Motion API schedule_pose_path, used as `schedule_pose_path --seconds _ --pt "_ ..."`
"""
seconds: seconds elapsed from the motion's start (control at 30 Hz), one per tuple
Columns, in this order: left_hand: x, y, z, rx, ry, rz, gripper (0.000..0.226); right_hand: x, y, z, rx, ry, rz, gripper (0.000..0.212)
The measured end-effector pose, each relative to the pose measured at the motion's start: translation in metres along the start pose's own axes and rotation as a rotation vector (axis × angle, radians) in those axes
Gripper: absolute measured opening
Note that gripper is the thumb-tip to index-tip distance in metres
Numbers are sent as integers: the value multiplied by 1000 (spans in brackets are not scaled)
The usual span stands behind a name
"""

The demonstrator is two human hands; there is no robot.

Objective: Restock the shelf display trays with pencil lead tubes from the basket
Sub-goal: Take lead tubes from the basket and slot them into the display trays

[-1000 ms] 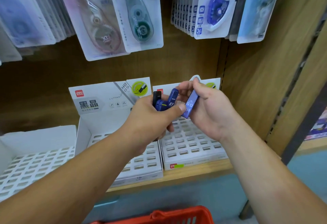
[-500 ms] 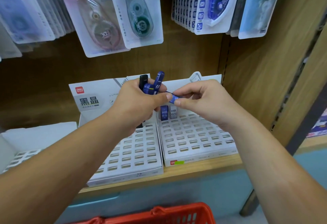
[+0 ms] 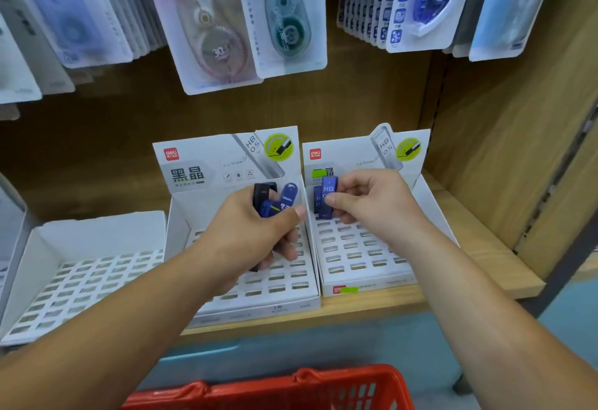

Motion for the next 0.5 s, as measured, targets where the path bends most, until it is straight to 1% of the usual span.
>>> schedule_pose_path --seconds 0.13,0.23,0.33,0.43,0.5 --pt "1 -13 -3 45 -14 29 27 -3 1 2 12 18 -60 7" --pt "2 -18 -3 50 -2 -17 29 -7 1 4 23 1 -176 5" --pt "5 -22 -2 52 6 -63 29 -9 -3 7 44 19 -319 3" --pt "7 -25 -2 50 -32 -96 18 -11 -5 11 19 -11 -479 8" --pt "9 -27 -3 45 -53 -111 12 -12 -7 11 -12 -40 -540 9"
Point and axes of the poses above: each hand's wrist, its own z-axis towards the middle knuckle, its own x-axis out of the back of the hand, y = z × x, the point moved 2 cm from there along z, towards the middle knuckle
